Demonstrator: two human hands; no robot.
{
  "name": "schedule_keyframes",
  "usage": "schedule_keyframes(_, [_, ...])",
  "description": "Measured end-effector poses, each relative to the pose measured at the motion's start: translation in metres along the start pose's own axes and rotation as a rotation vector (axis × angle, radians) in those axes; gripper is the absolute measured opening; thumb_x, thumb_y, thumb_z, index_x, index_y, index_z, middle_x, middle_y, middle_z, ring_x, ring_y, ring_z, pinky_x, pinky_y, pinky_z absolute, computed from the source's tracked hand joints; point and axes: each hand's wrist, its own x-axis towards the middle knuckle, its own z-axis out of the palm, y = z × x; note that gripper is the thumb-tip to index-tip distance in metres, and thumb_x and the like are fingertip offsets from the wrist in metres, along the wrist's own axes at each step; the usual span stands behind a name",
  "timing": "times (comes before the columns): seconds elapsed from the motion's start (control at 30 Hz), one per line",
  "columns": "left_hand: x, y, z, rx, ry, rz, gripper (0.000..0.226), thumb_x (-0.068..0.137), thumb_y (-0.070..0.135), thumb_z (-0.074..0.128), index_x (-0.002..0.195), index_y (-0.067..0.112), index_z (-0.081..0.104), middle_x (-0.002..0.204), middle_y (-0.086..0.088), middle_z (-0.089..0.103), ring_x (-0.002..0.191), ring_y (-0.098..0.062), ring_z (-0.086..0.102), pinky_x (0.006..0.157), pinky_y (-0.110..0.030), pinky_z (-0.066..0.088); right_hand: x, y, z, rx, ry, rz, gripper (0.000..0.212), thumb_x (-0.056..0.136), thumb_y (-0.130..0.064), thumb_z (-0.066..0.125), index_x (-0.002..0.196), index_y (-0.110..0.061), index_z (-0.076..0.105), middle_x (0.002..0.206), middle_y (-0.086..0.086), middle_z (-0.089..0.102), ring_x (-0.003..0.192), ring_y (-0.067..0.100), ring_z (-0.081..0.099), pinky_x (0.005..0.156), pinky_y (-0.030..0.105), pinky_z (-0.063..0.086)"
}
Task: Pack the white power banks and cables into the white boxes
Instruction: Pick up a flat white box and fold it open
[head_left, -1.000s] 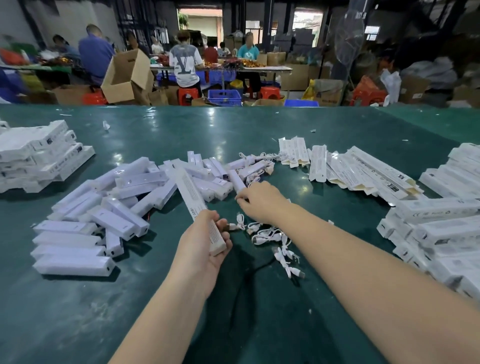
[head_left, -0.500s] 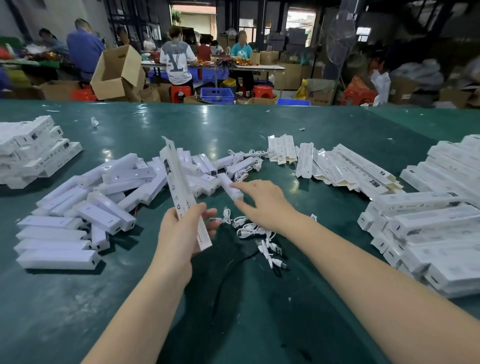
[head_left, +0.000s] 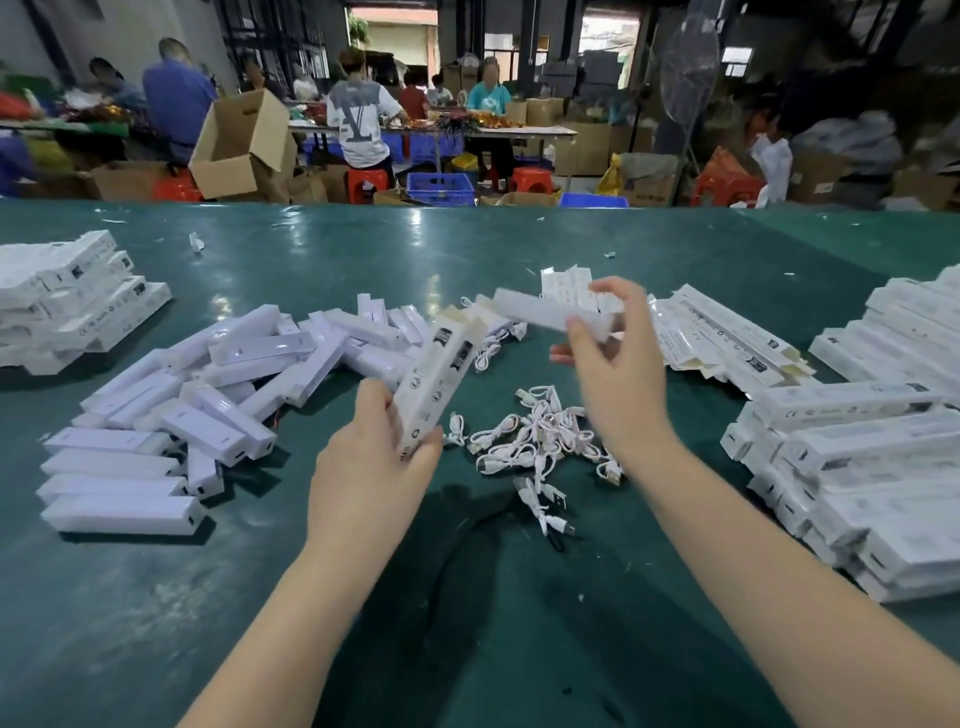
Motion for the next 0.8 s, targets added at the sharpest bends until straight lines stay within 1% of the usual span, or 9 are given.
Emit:
schedule_keyframes(0.07, [-0.002, 0.002, 0.003, 0.114, -0.048, 0.052, 0.028, 0.088, 0.034, 0.057, 0.086, 0.027, 0.029, 0.075, 0.005, 0.056, 0.066, -0.03, 0.051, 0.055, -0.037, 0.037, -0.004, -0.009, -0.019, 0.167, 0.04, 0.008, 0.013, 0.097, -0.018, 0.054, 0.108, -0.024, 0.057, 0.088, -0.008, 0.068, 0.074, 0.014, 0.072, 0.07, 0.025, 0.057])
schedule_keyframes(0.2, [-0.004, 0.005, 0.006, 0.187, -0.05, 0.113, 0.028, 0.089, 0.03, 0.053, 0.084, 0.03, 0.025, 0.07, 0.007, 0.049, 0.057, -0.009, 0.042, 0.05, -0.033, 0.029, -0.012, -0.015, -0.043, 0.293, 0.018, -0.038, 0.01, 0.093, -0.014, 0.055, 0.096, -0.018, 0.064, 0.081, -0.001, 0.066, 0.066, 0.019, 0.066, 0.06, 0.025, 0.054])
schedule_keyframes(0.23, [-0.005, 0.005, 0.006, 0.193, -0.05, 0.13, 0.03, 0.09, 0.029, 0.054, 0.083, 0.031, 0.024, 0.071, 0.006, 0.049, 0.058, -0.009, 0.042, 0.05, -0.033, 0.028, -0.016, -0.013, -0.045, 0.295, -0.007, -0.039, 0.012, 0.093, -0.012, 0.056, 0.095, -0.019, 0.065, 0.079, -0.001, 0.066, 0.065, 0.019, 0.065, 0.06, 0.025, 0.053])
schedule_keyframes(0.33, [-0.005, 0.004, 0.008, 0.191, -0.044, 0.168, 0.028, 0.09, 0.029, 0.057, 0.087, 0.03, 0.029, 0.077, 0.007, 0.052, 0.064, -0.022, 0.044, 0.054, -0.034, 0.036, -0.022, -0.007, -0.048, 0.232, -0.064, -0.013, 0.014, 0.093, -0.007, 0.057, 0.095, -0.017, 0.066, 0.074, -0.005, 0.067, 0.064, 0.017, 0.065, 0.06, 0.025, 0.054])
schedule_keyframes(0.47, [-0.005, 0.002, 0.01, 0.173, -0.044, 0.155, 0.02, 0.091, 0.033, 0.058, 0.096, 0.027, 0.039, 0.078, 0.008, 0.053, 0.069, -0.027, 0.046, 0.059, -0.037, 0.041, -0.021, -0.004, -0.052, 0.216, -0.099, 0.026, 0.01, 0.088, -0.012, 0.058, 0.093, -0.016, 0.066, 0.071, -0.007, 0.065, 0.059, 0.016, 0.061, 0.057, 0.024, 0.052])
schedule_keyframes(0.6, [-0.005, -0.001, 0.012, 0.206, -0.057, 0.188, 0.021, 0.092, 0.033, 0.057, 0.092, 0.03, 0.036, 0.076, 0.01, 0.049, 0.071, -0.025, 0.047, 0.058, -0.037, 0.041, -0.021, -0.005, -0.059, 0.106, -0.174, 0.066, 0.014, 0.084, -0.019, 0.056, 0.084, -0.027, 0.066, 0.065, -0.011, 0.059, 0.057, 0.011, 0.053, 0.054, 0.02, 0.044])
schedule_keyframes(0.67, [-0.004, -0.001, 0.01, 0.234, -0.052, 0.248, 0.018, 0.09, 0.027, 0.061, 0.096, 0.029, 0.044, 0.08, 0.012, 0.051, 0.073, -0.021, 0.046, 0.056, -0.034, 0.039, -0.019, -0.006, -0.064, 0.055, -0.214, 0.086, 0.016, 0.082, -0.021, 0.056, 0.079, -0.032, 0.067, 0.064, -0.013, 0.055, 0.058, 0.009, 0.05, 0.057, 0.022, 0.043])
schedule_keyframes(0.73, [-0.003, -0.001, 0.009, 0.27, -0.083, 0.316, 0.02, 0.089, 0.022, 0.063, 0.105, 0.029, 0.053, 0.089, 0.013, 0.057, 0.079, -0.018, 0.049, 0.057, -0.034, 0.041, -0.019, -0.007, -0.068, 0.022, -0.294, 0.114, 0.014, 0.082, -0.024, 0.057, 0.078, -0.032, 0.068, 0.064, -0.009, 0.053, 0.059, 0.011, 0.048, 0.057, 0.025, 0.041])
schedule_keyframes(0.8, [-0.005, 0.001, 0.012, 0.279, -0.142, 0.373, 0.024, 0.089, 0.022, 0.063, 0.11, 0.03, 0.054, 0.095, 0.013, 0.06, 0.083, -0.016, 0.05, 0.06, -0.036, 0.045, -0.025, -0.007, -0.064, -0.015, -0.36, 0.121, 0.01, 0.085, -0.022, 0.061, 0.085, -0.03, 0.067, 0.068, -0.003, 0.052, 0.062, 0.016, 0.047, 0.057, 0.033, 0.041])
